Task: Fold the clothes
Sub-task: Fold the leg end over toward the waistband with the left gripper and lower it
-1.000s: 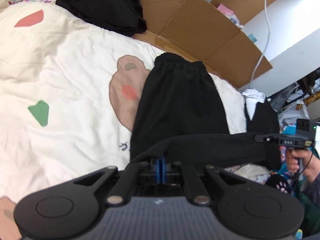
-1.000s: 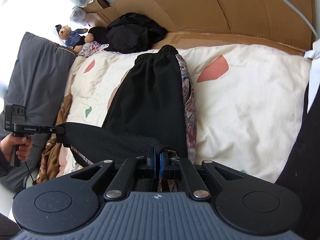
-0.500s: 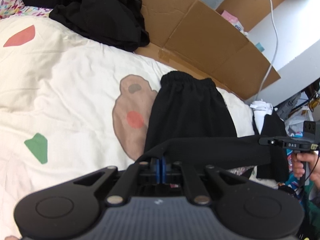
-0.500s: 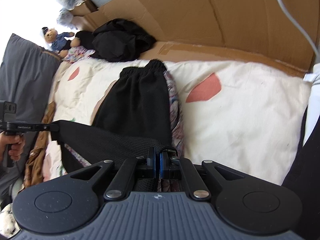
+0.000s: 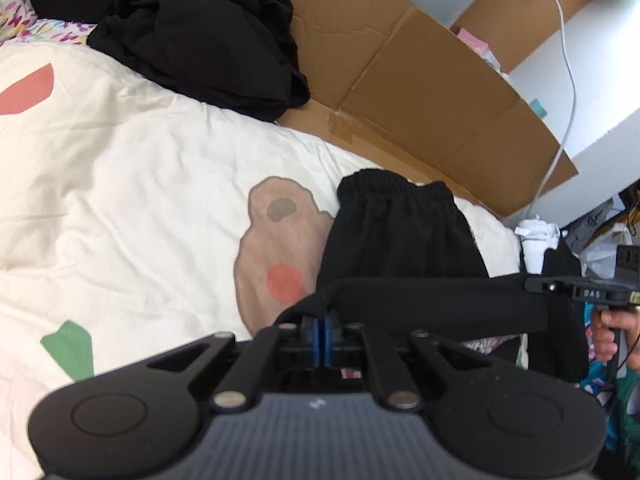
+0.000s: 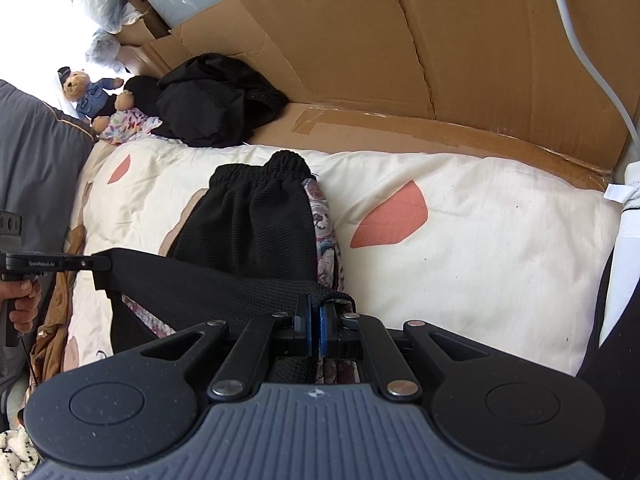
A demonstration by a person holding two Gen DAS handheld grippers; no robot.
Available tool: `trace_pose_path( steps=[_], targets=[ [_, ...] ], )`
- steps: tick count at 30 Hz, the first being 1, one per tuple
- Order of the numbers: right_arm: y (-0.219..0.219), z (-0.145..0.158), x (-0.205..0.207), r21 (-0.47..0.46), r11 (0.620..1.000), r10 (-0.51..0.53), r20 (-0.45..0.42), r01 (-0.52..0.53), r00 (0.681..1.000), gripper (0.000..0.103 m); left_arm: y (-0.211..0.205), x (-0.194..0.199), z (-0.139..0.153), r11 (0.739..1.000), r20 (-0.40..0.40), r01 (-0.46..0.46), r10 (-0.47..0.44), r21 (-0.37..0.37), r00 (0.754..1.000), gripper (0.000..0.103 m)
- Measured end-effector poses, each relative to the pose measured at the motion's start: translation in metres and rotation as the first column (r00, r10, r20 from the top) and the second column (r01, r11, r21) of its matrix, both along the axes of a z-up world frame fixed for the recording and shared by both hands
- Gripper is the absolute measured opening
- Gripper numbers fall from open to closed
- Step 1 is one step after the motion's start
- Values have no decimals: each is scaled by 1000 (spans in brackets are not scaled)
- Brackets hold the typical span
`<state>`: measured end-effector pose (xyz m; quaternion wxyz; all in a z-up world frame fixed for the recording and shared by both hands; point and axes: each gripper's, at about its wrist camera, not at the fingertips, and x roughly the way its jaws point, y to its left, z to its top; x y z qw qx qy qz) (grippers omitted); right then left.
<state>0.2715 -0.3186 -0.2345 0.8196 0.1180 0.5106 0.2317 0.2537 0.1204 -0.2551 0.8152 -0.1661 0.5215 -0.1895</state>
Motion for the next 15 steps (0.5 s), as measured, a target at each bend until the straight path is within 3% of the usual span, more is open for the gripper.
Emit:
trace_pose_path(
  steps=[8, 11, 13, 15],
  targets=[
    [7, -8, 20, 10, 1000, -19, -5, 19, 1000, 4, 11, 11, -26, 997, -22, -42, 40, -63, 999, 5],
    [4, -22, 26, 47, 997, -57, -40, 58, 998, 6, 18, 9, -36, 991, -46, -87, 83, -106, 995, 11],
    [0, -27, 27, 75, 995, -69, -57, 73, 996, 7, 19, 4, -39, 989, -46, -87, 82, -120, 996, 22],
    [-3, -29, 25, 96, 993, -68, -63, 73, 996, 11, 19, -4, -44, 990, -56, -84, 78, -117, 995, 27]
  ],
)
